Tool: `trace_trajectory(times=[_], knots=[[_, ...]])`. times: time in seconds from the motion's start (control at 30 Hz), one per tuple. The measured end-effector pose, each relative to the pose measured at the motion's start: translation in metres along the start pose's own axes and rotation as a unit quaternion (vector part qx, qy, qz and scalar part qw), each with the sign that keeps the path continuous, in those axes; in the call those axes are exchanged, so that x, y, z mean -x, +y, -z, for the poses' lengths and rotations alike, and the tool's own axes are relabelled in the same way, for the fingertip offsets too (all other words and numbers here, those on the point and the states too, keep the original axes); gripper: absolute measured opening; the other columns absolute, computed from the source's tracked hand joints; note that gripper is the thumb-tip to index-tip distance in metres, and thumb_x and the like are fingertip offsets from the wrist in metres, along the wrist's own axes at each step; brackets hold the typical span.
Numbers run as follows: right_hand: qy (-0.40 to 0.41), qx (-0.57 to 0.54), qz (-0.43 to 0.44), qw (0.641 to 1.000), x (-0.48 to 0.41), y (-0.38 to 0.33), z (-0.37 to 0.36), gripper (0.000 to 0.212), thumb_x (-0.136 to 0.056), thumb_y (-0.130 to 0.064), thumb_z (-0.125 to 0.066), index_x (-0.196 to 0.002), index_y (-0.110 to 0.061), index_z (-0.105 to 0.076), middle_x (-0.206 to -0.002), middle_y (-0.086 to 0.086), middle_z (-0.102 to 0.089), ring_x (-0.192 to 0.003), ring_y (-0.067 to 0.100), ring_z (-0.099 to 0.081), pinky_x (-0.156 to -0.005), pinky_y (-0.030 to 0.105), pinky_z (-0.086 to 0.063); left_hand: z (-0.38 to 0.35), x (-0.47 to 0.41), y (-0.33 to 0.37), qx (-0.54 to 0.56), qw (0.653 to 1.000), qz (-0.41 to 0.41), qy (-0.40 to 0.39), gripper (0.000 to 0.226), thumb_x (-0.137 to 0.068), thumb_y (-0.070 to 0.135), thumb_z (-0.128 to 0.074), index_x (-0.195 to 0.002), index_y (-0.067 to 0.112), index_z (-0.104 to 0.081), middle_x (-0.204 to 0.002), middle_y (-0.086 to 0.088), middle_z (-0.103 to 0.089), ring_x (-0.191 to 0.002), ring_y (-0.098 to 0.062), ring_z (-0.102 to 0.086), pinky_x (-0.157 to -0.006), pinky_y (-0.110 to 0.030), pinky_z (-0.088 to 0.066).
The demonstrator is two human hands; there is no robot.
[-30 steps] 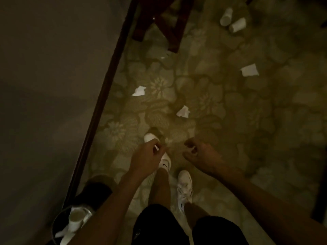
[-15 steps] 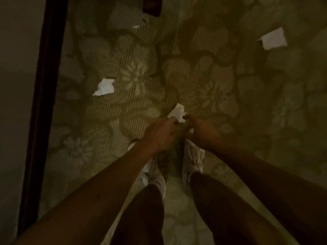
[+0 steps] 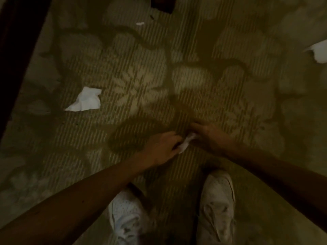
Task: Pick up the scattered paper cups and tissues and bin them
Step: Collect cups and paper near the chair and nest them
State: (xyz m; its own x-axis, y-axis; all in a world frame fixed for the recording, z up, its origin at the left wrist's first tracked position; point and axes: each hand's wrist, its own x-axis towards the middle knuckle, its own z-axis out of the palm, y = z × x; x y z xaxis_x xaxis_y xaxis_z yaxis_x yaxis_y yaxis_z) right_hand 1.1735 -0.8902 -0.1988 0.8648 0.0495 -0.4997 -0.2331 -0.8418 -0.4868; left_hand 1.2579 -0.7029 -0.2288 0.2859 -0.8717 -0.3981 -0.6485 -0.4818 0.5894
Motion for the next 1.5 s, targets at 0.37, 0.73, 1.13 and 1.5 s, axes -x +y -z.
trace_trajectory(times=[0.37, 0.73, 1.13, 1.5], knots=[[0.072, -0.359, -0.032, 0.93, -0.09, -0.06, 0.066, 0.02, -0.095, -0.011, -0.059, -0.08, -0.019, -0.069, -0.066, -0.005, -0.069, -0.051, -0.003, -0.06, -0.045, 0.016, -0.046, 0.108, -0.009, -0.039, 0.211, 0.927, 0.097, 0.294, 0.01, -0.088, 0.038, -0.064, -0.092, 0.029, -0.067, -0.081, 0.009, -0.068, -0.074, -0.007, -0.064, -0.067, -0.038, -0.056], [0.147, -0.429, -0.021, 0.891, -0.116, -0.093, 0.097, 0.02, -0.095, -0.015, -0.059, -0.103, -0.033, -0.061, -0.094, -0.012, -0.065, -0.076, 0.001, -0.065, -0.052, 0.014, -0.049, 0.119, 0.046, -0.142, 0.017, 0.862, 0.447, 0.239, 0.048, -0.098, 0.039, -0.053, -0.145, 0.028, -0.044, -0.145, -0.015, -0.037, -0.134, -0.039, -0.034, -0.105, -0.055, -0.037], [0.193, -0.4, -0.02, 0.896, -0.099, -0.087, 0.131, 0.012, -0.093, -0.017, -0.064, -0.087, -0.025, -0.07, -0.081, -0.007, -0.072, -0.068, 0.001, -0.069, -0.055, 0.016, -0.053, 0.185, -0.035, -0.029, 0.541, 0.755, 0.184, 0.322, 0.045, -0.093, 0.0, -0.046, -0.075, 0.027, -0.077, -0.079, 0.0, -0.076, -0.076, -0.017, -0.072, -0.064, -0.031, -0.059], [0.345, -0.184, -0.13, 0.911, -0.052, -0.052, 0.214, 0.024, -0.076, -0.047, -0.076, -0.083, -0.029, -0.062, -0.075, -0.013, -0.065, -0.064, -0.007, -0.059, -0.052, 0.014, -0.044, 0.261, -0.103, 0.075, 0.611, 0.788, 0.076, -0.002, 0.025, -0.102, 0.021, -0.048, -0.112, 0.01, -0.068, -0.097, -0.007, -0.071, -0.079, -0.018, -0.068, -0.067, -0.034, -0.059]])
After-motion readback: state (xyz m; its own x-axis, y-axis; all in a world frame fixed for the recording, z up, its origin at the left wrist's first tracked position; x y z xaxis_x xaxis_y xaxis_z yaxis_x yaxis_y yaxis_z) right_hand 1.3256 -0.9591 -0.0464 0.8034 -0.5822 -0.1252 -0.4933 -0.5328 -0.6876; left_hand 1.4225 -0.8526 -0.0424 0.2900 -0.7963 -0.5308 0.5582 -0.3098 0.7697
